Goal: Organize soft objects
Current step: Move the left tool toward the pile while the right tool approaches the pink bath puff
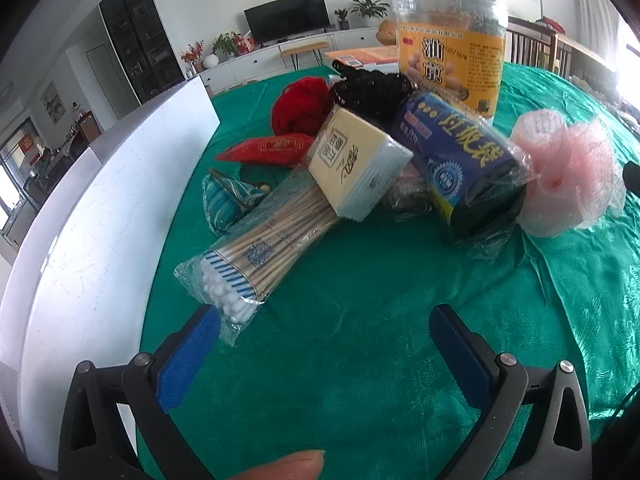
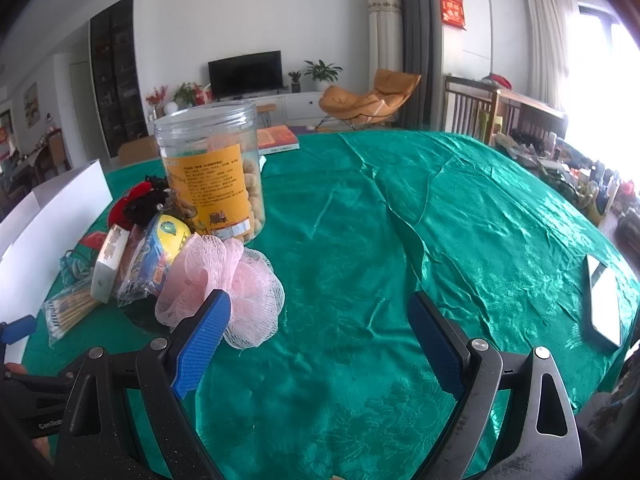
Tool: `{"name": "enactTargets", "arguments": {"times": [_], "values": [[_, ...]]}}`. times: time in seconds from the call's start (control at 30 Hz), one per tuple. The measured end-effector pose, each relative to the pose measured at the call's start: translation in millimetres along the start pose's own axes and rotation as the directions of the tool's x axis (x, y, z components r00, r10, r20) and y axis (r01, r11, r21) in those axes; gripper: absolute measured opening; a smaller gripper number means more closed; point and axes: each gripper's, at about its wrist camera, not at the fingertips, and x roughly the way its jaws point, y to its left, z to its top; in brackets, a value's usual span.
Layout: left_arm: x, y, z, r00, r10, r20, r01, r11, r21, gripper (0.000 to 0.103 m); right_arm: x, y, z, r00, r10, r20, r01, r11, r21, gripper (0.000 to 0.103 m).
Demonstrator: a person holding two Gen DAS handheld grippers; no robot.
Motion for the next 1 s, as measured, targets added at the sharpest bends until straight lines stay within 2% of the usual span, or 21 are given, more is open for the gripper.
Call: {"name": "enactTargets", "arguments": {"times": [0.07,0.3,0.53,0.67,0.73,0.83,0.97,1.0], "values": [[8,-2,-1,1.0,0.007,-0.027,-0.007,1.0,0.015,0.103,3,-3,0,1.0,0.003,-0.014,-0.003,1.0,0.016,0.092],[19,3,1,1.0,-0.019,-0.009,0.019,1.0,-0.009,0.103,14,-17,-1,0.998,0.008,-0.065,-0.003,0.996,0.088,0.092],[20,6,2,1.0,-0.029,-0.003,0.029,1.0,-0.009,0.103,17,-18,-3,0.996,0.009,-0.085,0.0,0.995,0.096,0.092],[26,16,3,0.997,-0.069,-0.037,0.067,0.995,-0.07,0.103,15,-18,-4,0.997,0.014,-0.075,-0.007,0.995,0.095,0.092],[28,24,0,0.994,-0.098,-0.043,0.093,0.99,-0.106,0.103,10,-17,-2,0.997,0.065,-0.046,-0.06,0.993,0.103,0.092],[28,25,0,0.993,-0.109,-0.048,0.106,0.993,-0.059,0.103,6,-1,-2,0.977,0.21,-0.03,-0.208,0.977,0.051,0.092],[29,35,0,0.986,-0.147,-0.085,0.145,0.989,-0.031,0.103,25,44,-7,0.947,0.278,-0.161,-0.299,0.946,-0.123,0.092],[30,37,0,0.983,-0.161,-0.092,0.159,0.987,-0.036,0.103,34,49,-6,0.949,0.266,-0.17,-0.291,0.947,-0.139,0.092]]}}
